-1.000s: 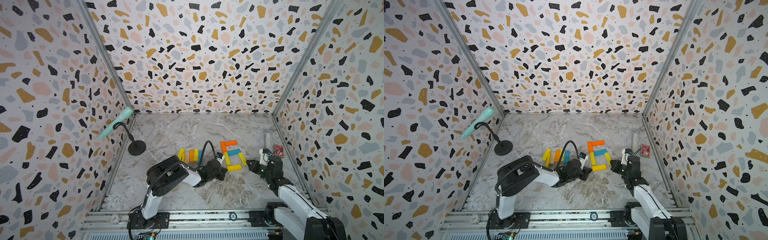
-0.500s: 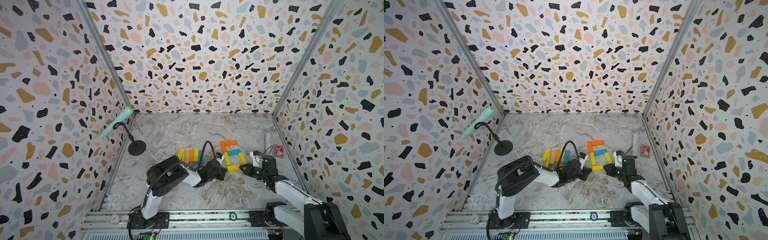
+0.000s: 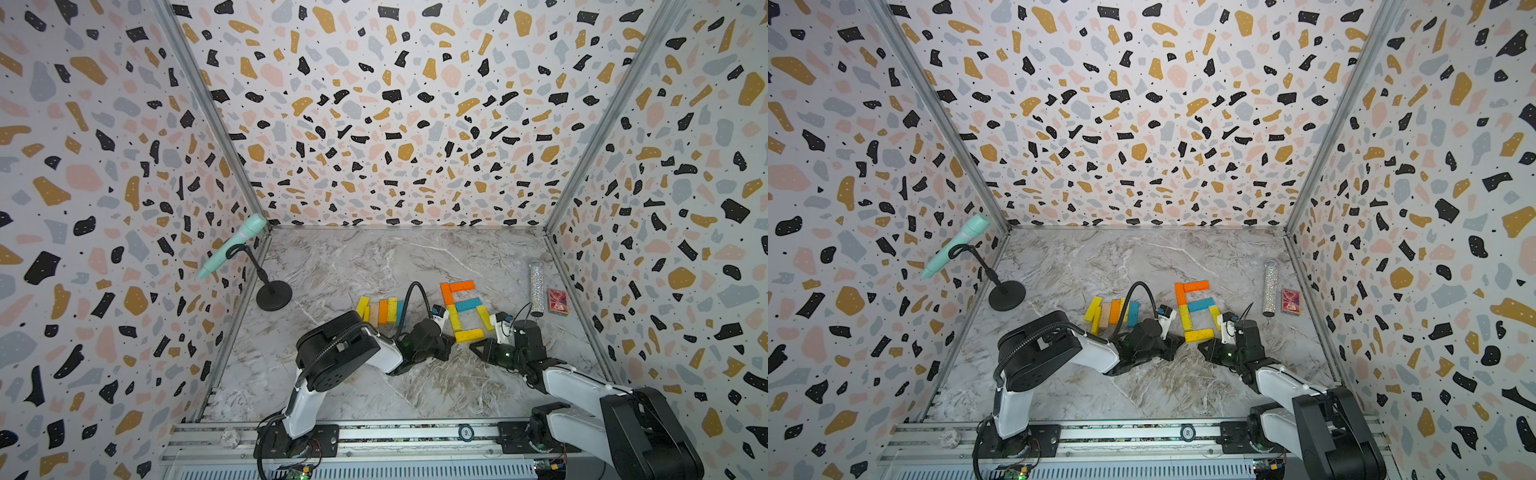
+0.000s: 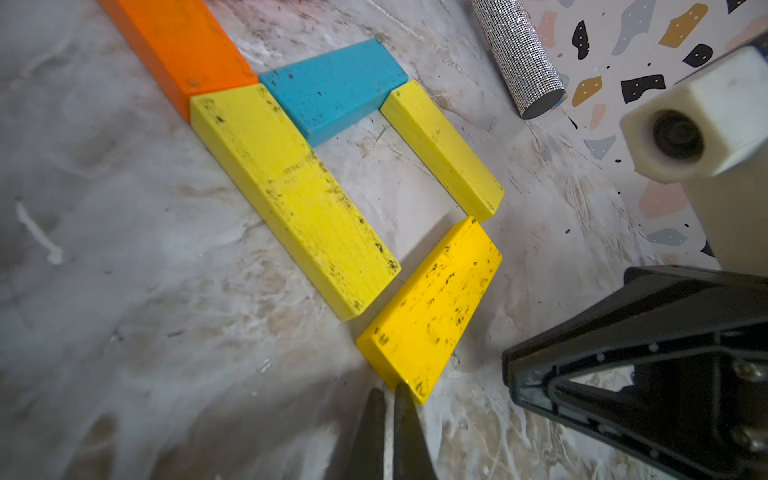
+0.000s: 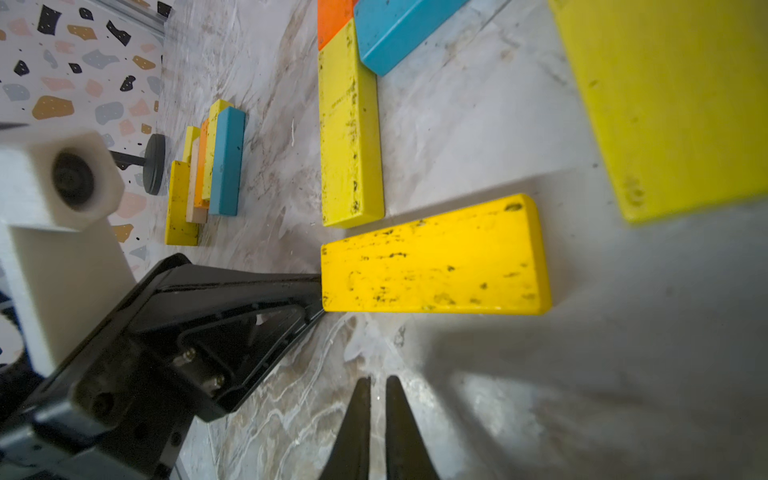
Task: Assemble the number 6 with building blocks
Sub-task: Assemble the building block at the center of the board.
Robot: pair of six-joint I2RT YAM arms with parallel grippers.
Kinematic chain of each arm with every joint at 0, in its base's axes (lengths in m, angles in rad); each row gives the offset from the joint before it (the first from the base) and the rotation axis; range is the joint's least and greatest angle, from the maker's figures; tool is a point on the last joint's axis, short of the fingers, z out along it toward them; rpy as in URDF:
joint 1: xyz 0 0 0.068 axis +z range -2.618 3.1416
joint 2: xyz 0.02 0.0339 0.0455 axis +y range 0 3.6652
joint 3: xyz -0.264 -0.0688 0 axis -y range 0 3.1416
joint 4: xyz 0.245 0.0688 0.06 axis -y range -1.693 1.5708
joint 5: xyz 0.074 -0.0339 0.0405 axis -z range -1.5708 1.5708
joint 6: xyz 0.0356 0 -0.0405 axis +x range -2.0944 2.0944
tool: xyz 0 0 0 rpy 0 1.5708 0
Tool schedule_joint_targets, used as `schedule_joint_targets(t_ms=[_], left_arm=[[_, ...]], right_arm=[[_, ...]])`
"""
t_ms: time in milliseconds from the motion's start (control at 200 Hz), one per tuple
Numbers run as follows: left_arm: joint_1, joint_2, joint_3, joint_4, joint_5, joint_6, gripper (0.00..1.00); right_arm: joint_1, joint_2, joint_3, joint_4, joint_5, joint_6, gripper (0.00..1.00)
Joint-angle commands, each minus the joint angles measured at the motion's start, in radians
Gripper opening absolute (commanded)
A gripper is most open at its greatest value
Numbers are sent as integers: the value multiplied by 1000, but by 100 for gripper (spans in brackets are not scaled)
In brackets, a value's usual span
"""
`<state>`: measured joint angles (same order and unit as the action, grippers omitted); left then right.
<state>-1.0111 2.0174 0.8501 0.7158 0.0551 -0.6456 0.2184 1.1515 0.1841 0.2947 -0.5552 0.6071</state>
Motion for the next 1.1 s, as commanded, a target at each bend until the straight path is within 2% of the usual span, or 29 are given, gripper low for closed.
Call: schedule_joint_targets(t_ms=[0, 431, 1096], left_arm=[[-4, 35, 11, -9, 13, -3, 0], [-3, 49, 23, -16, 11, 0, 0], [0, 46, 20, -18, -22, 7, 0]], right_arm=[[6, 23, 2, 41, 9, 7, 11], [2, 122, 53, 38, 50, 6, 11], [-1, 161, 73, 63, 70, 20, 11]])
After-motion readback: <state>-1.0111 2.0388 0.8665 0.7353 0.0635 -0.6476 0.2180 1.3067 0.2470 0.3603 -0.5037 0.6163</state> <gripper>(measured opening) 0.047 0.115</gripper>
